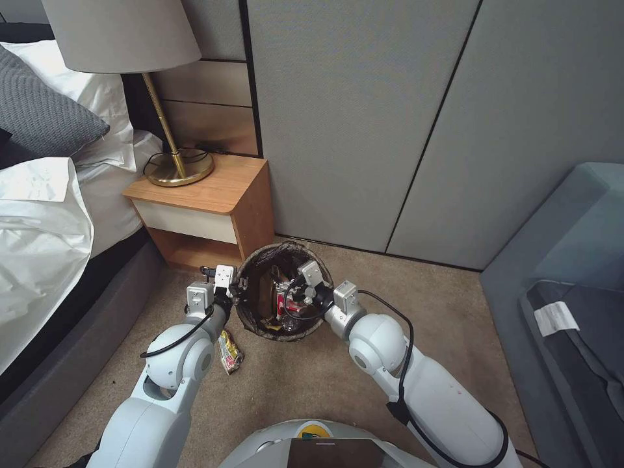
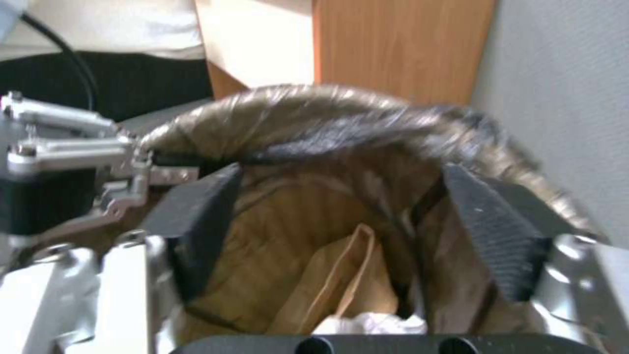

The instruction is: Pick up the trash bin, then pick up the garbage from the floor and place it into the trash bin.

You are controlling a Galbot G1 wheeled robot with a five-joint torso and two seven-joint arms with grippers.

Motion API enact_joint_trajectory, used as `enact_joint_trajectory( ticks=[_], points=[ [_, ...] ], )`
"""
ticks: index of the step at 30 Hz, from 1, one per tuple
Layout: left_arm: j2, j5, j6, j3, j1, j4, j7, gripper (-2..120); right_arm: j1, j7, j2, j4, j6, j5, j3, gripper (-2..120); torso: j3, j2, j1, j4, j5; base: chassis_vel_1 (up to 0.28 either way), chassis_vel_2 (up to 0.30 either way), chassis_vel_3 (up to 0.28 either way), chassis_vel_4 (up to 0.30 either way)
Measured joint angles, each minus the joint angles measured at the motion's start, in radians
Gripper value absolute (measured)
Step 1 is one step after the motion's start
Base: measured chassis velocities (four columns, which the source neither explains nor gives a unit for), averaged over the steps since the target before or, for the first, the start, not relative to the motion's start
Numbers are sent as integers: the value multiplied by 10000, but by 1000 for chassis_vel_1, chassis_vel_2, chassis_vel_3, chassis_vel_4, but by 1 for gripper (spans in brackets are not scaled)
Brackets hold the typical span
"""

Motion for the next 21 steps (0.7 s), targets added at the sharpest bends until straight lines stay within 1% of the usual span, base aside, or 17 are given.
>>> enact_joint_trajectory(
  ticks=[1, 4, 5, 7, 11, 12, 13, 14, 16, 18, 20, 21],
  points=[
    [0, 0, 0, 0, 0, 0, 0, 5, 0, 0, 0, 0, 0, 0, 0, 80, 0, 0, 0, 0, 0, 0, 0, 0, 0],
    [-12, 1, -1, -6, 75, -27, -26, 5, -63, 41, -215, 216, -19, 139, 157, 95, 0, 0, 0, 0, 1, 0, 0, 0, 0],
    [-12, 1, -1, -6, 75, -27, -26, 5, -63, 41, -215, 216, -19, 139, 157, 95, 0, 0, 0, 0, 1, 0, 0, 0, 0],
    [-30, 12, -1, -6, 82, -25, -50, 5, -102, 47, -308, 311, -25, 211, 262, 99, 0, 0, 0, 0, 1, 0, 0, 0, 0],
    [-72, 38, -29, -13, 103, 20, -99, 5, -265, 57, -389, 473, -4, 236, 599, 100, 0, 0, 0, 1, 1, 0, 0, 0, 0],
    [-81, 47, -69, -31, 152, 23, -130, 5, -456, 75, -461, 593, 86, 233, 898, 100, 0, 0, 0, 2, 2, 0, 0, 0, 0],
    [-81, 47, -69, -31, 152, 23, -130, 5, -456, 75, -461, 593, 86, 233, 898, 100, 0, 0, 0, 2, 2, 0, 0, 0, 0],
    [-88, 48, -126, -52, 209, 23, -147, 5, -657, 87, -536, 702, 182, 172, 1157, 100, 0, 0, 0, 1, 3, 0, 0, 0, 0],
    [-101, 46, -349, -75, 308, 79, -151, 5, -1111, 265, -680, 902, 558, -194, 1662, 100, 0, 0, 0, -1, 2, 0, 0, 0, 0],
    [-102, 47, -421, -83, 336, 97, -151, 5, -1289, 369, -697, 943, 746, -334, 1846, 100, 0, 0, 0, 0, 1, 0, 0, 0, 0],
    [-70, 33, -586, -130, 395, 103, -146, 5, -1836, 708, -555, 989, 1452, -839, 2489, 100, 0, 0, 0, -1, 1, 0, 0, 0, 0],
    [-70, 33, -586, -130, 395, 103, -146, 5, -1836, 708, -555, 989, 1452, -839, 2489, 100, 0, 0, 0, -1, 1, 0, 0, 0, 0]
  ],
)
